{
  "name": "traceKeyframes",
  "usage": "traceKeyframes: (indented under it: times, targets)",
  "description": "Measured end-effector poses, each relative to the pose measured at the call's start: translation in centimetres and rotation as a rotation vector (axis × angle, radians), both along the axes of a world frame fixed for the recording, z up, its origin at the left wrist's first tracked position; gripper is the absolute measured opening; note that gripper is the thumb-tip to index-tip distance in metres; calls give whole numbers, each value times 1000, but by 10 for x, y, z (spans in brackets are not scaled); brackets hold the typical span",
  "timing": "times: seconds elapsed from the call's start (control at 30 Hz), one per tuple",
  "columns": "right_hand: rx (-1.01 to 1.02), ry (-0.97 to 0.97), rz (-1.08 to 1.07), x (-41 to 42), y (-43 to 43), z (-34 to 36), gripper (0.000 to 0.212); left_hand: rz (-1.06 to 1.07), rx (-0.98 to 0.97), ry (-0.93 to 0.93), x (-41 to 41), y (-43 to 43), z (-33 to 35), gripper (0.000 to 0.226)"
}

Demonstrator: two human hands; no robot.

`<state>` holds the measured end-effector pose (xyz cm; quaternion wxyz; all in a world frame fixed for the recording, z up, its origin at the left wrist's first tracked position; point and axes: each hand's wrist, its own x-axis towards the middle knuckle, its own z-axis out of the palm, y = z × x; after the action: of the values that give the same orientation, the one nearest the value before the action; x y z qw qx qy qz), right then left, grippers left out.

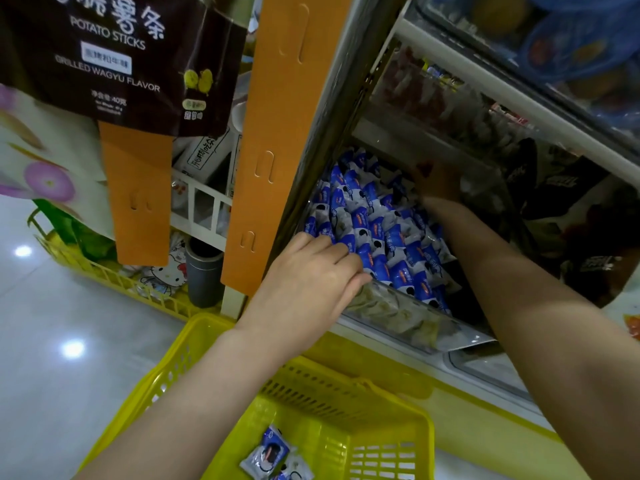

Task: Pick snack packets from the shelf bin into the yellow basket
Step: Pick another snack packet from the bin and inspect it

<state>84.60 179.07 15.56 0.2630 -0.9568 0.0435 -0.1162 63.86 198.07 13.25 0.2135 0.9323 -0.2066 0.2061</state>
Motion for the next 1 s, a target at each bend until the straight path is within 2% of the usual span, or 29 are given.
traceKeyframes:
  times: [0.13,0.27,0.47,0.57,0.63,0.73,0.8,0.87,1.0]
  targets:
    - [-77,219,40,4,0,-6,30,-1,-5,0,0,0,0,40]
    - [-124,241,27,9,6,-4,28,-7,-5,13,-1,0,2,41]
    - [-9,-59,-102,-5,11,5,26,-29,-6,20,-1,1,2,41]
    - [231,-199,-1,-36,15,23,19,-37,-12,43,-2,1,3,39]
    - [285,-290,130,-68,21,32,15,-41,-149,75,-4,-1,4,33]
    - [347,-317,224,-120,29,40,6,-18,-555,148,-13,-6,10,26]
    - [431,-334,286,-154,32,44,13,31,-726,128,-21,-10,17,24]
    - [480,-306,363,-185,32,44,14,26,-857,174,-29,-13,22,24]
    - [614,-131,446,-228,30,27,11,-61,-1068,423,-44,-21,25,24]
